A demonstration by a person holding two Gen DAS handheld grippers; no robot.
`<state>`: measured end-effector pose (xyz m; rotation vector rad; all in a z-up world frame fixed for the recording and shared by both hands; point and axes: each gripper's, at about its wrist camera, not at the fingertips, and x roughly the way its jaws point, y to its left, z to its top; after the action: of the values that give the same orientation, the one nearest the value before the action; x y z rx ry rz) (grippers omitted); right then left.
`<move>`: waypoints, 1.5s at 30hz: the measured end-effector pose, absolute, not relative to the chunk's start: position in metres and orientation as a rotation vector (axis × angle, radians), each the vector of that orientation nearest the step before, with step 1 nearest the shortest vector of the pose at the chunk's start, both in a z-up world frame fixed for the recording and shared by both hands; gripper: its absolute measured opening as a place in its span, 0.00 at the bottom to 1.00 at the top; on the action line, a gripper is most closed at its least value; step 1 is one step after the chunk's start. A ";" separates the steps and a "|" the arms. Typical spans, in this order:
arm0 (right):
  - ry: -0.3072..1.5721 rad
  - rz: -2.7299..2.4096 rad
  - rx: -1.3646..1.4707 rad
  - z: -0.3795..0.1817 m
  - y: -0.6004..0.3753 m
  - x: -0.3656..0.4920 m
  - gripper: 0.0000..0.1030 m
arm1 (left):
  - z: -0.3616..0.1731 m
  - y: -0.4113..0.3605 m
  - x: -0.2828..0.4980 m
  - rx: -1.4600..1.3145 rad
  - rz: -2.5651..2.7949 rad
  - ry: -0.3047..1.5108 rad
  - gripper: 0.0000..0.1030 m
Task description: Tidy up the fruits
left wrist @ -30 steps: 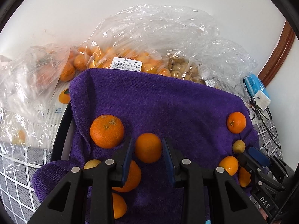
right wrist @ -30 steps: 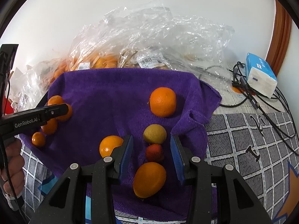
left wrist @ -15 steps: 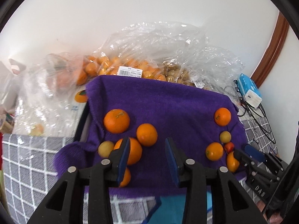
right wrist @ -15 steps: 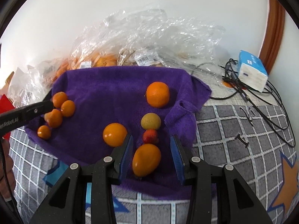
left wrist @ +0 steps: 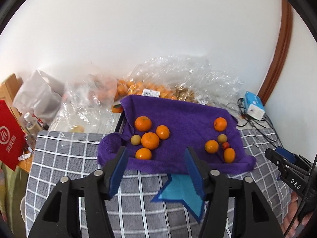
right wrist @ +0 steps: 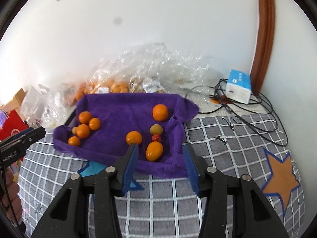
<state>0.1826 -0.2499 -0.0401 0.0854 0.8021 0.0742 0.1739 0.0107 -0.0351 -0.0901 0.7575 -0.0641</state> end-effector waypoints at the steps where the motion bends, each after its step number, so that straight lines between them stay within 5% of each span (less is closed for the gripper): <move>1: 0.795 0.074 0.087 -0.037 -0.250 0.177 0.56 | -0.031 0.011 0.164 -0.090 -0.065 0.745 0.60; 6: 0.742 0.051 0.091 -0.021 -0.254 0.140 0.81 | -0.017 0.007 0.126 -0.053 -0.055 0.691 0.68; 14: 0.670 0.025 0.081 -0.007 -0.260 0.087 0.94 | -0.001 -0.006 0.076 -0.002 -0.062 0.617 0.78; 45: 0.645 -0.021 0.056 -0.003 -0.266 0.028 0.94 | -0.001 -0.013 0.025 -0.033 -0.035 0.561 0.84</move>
<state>0.0282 -0.2661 -0.0031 0.0561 0.6451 -0.0207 0.0246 -0.0134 -0.0014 -0.0330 0.5607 -0.0348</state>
